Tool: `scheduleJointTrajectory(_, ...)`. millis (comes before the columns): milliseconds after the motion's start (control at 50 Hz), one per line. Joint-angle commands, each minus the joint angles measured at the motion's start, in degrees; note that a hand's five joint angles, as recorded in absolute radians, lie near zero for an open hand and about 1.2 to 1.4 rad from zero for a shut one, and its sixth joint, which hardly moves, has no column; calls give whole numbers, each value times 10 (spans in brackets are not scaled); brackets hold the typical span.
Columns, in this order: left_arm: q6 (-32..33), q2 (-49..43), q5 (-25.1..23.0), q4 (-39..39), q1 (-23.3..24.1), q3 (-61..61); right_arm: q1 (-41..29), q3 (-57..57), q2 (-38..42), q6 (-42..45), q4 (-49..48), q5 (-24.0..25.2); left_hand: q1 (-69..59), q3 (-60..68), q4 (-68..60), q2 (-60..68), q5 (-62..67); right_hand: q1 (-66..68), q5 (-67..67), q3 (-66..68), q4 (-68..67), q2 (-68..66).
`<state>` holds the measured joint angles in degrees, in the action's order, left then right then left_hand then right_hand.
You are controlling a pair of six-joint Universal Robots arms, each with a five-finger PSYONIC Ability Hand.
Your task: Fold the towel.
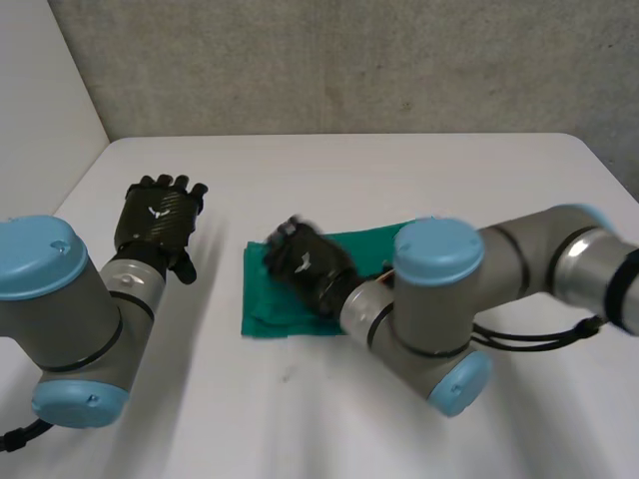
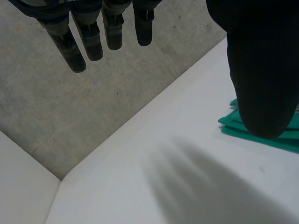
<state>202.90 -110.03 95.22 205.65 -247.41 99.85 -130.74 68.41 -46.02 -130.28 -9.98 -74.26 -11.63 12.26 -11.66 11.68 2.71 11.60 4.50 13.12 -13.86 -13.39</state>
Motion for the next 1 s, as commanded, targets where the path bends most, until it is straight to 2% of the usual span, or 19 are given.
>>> scheduleJointTrajectory(20,0,0,-1,2,3,-1,82,58,-103,-158,12,-55,16,-23,17,-17,-27,-16,-45,-31,39,34)
scheduleJointTrajectory(40,0,-1,-1,2,3,-1,123,101,-129,-234,22,-41,16,-23,17,-17,-27,-16,-45,-31,39,34)
scheduleJointTrajectory(80,0,-1,-1,3,4,-1,140,124,-138,-253,28,-31,16,-23,17,-17,-27,-16,-45,-31,39,34)
scheduleJointTrajectory(220,0,-2,-1,3,12,0,236,210,-151,-239,44,-4,16,-23,17,-17,-27,-15,-44,-30,38,33)
scheduleJointTrajectory(260,0,-2,-1,3,12,0,260,227,-151,-227,44,6,16,-23,17,-17,-27,77,48,62,-54,-59)
scheduleJointTrajectory(300,0,-2,0,3,13,0,266,232,-150,-223,44,10,16,-23,17,-17,-27,108,79,92,-85,-90)
scheduleJointTrajectory(320,0,-2,0,3,15,0,273,236,-147,-217,44,16,16,-23,17,-17,-27,181,152,166,-158,-163)
scheduleJointTrajectory(340,0,-2,0,3,15,0,273,236,-147,-217,44,16,16,-23,17,-17,-27,182,153,166,-159,-164)
scheduleJointTrajectory(380,0,-2,1,3,18,0,281,236,-135,-212,43,22,16,-23,17,-17,-27,376,346,360,-353,-358)
scheduleJointTrajectory(400,0,-2,1,3,18,0,281,236,-135,-212,43,22,16,-23,17,-17,-27,377,348,362,-354,-359)
scheduleJointTrajectory(420,0,-2,1,3,18,1,284,232,-125,-217,39,24,16,-23,17,-17,-27,543,514,528,-521,-525)
scheduleJointTrajectory(440,0,-2,1,2,18,1,287,227,-119,-218,35,25,16,-23,17,-17,-27,655,626,640,-632,-637)
scheduleJointTrajectory(460,0,-2,1,2,18,1,287,220,-115,-217,34,26,16,-23,17,-17,-27,684,655,669,-661,-666)
scheduleJointTrajectory(640,0,2,2,1,18,9,269,172,-115,-226,44,14,16,-23,17,-17,-27,684,655,669,-661,-666)
scheduleJointTrajectory(660,0,3,2,0,17,10,258,169,-114,-233,50,14,16,-23,17,-17,-27,488,459,473,-465,-470)
scheduleJointTrajectory(680,0,3,2,0,17,11,255,170,-113,-239,51,14,16,-23,17,-17,-27,391,362,376,-369,-373)
scheduleJointTrajectory(780,0,7,1,0,15,17,248,182,-119,-284,58,15,16,-23,17,-17,-27,224,195,209,-201,-206)
scheduleJointTrajectory(1000,0,9,-2,0,14,20,251,212,-114,-291,49,17,16,-23,17,-17,-27,247,218,232,-225,-229)
